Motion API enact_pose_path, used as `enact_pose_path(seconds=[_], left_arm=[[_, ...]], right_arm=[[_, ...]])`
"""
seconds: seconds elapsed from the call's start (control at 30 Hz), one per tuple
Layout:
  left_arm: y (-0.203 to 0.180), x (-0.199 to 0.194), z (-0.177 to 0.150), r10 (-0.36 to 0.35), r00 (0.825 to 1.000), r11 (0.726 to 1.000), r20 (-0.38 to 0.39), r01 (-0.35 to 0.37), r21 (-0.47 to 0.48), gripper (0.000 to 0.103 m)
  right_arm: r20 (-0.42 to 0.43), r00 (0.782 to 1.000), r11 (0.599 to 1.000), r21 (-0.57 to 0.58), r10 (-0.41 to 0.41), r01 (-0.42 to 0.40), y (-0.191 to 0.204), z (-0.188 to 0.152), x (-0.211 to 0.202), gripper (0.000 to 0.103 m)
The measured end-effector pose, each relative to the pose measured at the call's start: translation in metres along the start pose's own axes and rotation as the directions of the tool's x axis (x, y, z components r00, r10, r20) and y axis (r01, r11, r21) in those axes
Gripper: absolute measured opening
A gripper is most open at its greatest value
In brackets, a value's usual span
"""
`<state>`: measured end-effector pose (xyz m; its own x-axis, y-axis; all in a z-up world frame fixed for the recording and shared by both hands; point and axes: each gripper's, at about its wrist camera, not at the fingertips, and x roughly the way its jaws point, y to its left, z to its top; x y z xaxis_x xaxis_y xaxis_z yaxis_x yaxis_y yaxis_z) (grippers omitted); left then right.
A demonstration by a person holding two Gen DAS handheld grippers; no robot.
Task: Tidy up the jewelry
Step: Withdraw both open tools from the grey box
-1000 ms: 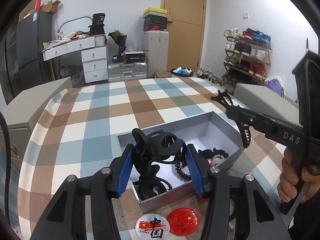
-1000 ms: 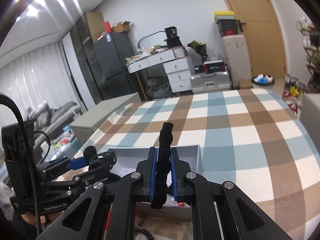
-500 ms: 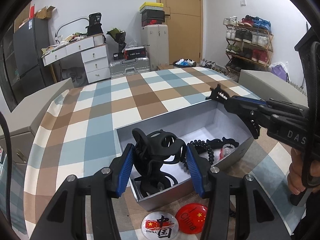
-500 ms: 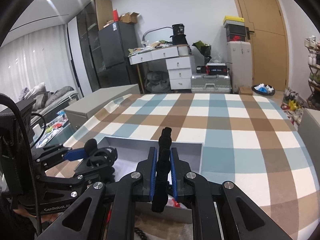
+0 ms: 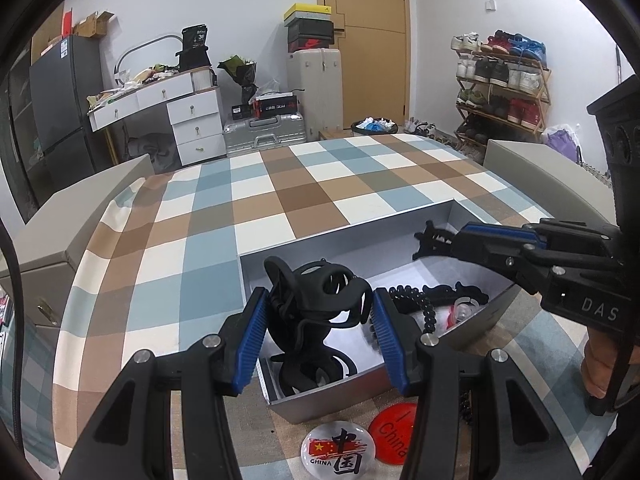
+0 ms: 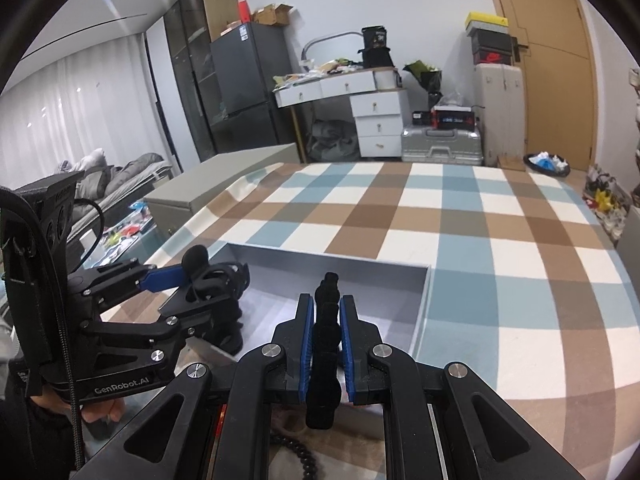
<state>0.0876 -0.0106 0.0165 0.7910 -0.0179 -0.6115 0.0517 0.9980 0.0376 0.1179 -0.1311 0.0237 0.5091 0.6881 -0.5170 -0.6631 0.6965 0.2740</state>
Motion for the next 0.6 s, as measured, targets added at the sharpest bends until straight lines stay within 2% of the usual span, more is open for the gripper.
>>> enact_pose_path(seconds=[0.3, 0.6], left_arm=[[0.0056, 0.0003, -0.0009, 0.007, 1.000, 1.000, -0.006, -0.007, -0.010, 0.046], [0.0030, -0.0002, -0.0021, -0.014, 1.000, 1.000, -0.008, 0.014, -0.004, 0.046]], right_arm=[[-0.056, 0.997, 0.998, -0.019, 0.055, -0.056, 0.0093, -0.0062, 0.0067, 0.012], [-0.035, 0.997, 0.997, 0.005, 0.072, -0.072, 0.0072, -0.0036, 0.0040, 0.012]])
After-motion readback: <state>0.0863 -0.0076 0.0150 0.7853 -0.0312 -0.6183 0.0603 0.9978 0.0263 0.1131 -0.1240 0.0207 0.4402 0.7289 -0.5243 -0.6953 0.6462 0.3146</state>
